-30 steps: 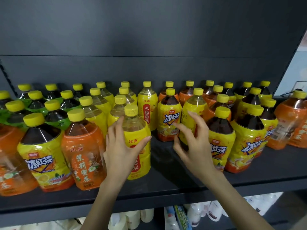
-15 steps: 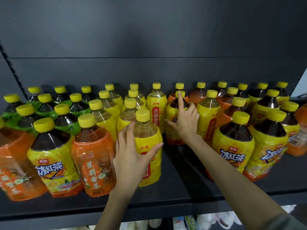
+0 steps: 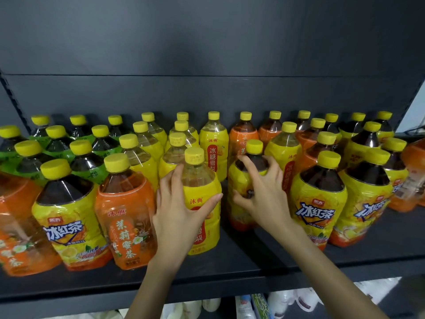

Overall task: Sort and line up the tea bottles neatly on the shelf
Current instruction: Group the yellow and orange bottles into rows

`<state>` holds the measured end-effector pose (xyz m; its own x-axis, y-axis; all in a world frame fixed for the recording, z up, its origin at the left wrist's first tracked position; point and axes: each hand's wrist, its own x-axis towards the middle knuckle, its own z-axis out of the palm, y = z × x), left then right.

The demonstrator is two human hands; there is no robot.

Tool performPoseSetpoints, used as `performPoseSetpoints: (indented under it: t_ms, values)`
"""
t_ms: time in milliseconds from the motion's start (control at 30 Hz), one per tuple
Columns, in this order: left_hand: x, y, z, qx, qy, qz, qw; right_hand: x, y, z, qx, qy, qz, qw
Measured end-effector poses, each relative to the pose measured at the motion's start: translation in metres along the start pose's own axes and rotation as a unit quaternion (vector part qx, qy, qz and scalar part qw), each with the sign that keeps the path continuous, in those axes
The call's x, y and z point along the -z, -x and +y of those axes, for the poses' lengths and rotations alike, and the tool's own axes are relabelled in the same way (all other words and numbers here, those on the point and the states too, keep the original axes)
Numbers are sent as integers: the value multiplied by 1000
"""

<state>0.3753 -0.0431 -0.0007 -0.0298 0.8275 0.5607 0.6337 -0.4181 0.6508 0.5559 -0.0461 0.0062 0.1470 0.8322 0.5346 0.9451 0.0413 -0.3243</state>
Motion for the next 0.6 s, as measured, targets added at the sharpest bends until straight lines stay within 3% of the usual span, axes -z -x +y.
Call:
performPoseSetpoints:
  t_ms: [133, 267, 467, 600]
  values:
    - [0, 0, 2, 1, 2, 0, 1000, 23, 28, 2, -3, -4, 1, 1000]
    - [0, 1, 3, 8, -3, -2, 1000, 39, 40, -1, 43, -91, -28, 995]
    - [-1, 0, 4, 8, -3, 1, 1000, 107, -3, -3, 72, -153, 101, 980]
    - [-1, 0, 4, 9, -5, 6, 1000, 122, -76, 17, 82, -78, -12, 994]
